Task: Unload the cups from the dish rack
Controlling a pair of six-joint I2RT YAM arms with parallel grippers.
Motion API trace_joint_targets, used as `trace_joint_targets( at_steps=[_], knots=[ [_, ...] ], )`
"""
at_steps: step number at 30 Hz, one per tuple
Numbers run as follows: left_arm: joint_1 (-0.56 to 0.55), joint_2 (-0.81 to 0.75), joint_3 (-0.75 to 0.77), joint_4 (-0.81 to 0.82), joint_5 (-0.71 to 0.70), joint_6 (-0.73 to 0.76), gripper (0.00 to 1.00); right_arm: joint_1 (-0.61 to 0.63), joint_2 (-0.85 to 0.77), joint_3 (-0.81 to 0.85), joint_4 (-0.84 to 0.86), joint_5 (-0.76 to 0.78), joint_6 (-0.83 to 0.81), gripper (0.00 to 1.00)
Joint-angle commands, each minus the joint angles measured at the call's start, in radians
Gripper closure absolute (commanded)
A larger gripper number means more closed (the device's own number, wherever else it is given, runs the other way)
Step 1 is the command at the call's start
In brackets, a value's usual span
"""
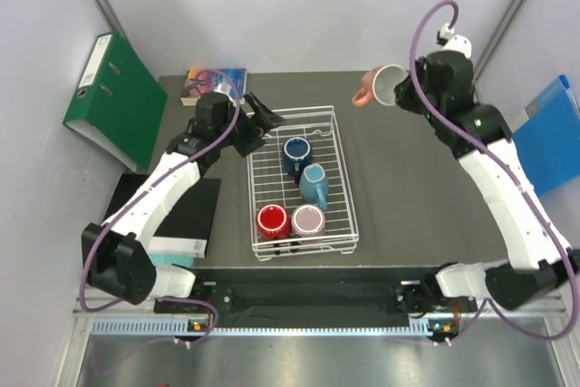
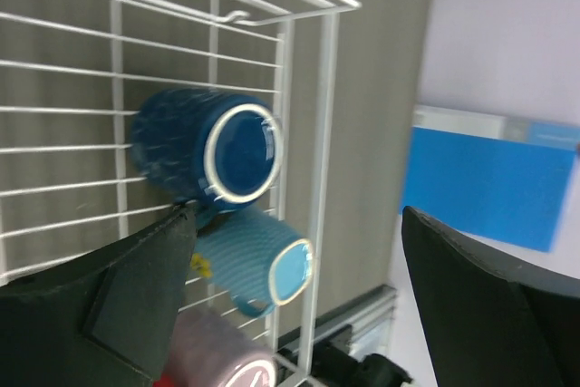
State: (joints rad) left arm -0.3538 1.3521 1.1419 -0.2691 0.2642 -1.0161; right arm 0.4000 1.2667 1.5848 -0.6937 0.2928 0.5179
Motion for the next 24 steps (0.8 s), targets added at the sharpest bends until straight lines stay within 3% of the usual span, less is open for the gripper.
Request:
trace_joint_targets(
  at_steps=[1, 10, 15, 24],
  knots=[
    [-0.004, -0.018, 0.123, -0.341, -0.134, 0.164, 0.01, -0.084, 0.178, 0.184, -0.164, 0.18, 0.002, 1.0],
    [-0.053, -0.108, 0.128, -0.538, -0.321, 0.199, 0.01, -0.289, 0.54, 0.45, -0.283, 0.048, 0.251, 1.0],
    [-0.053, -0.085, 0.113, -0.577, -0.358, 0.189, 0.01, -0.332, 0.798, 0.814, -0.478, 0.14, 0.291, 1.0],
    [-0.051, 0.007, 0.151, -0.634, -0.438, 0.195, 0.01, -0.49, 0.901, 0.701, -0.424, 0.109, 0.361, 1.0]
  ],
)
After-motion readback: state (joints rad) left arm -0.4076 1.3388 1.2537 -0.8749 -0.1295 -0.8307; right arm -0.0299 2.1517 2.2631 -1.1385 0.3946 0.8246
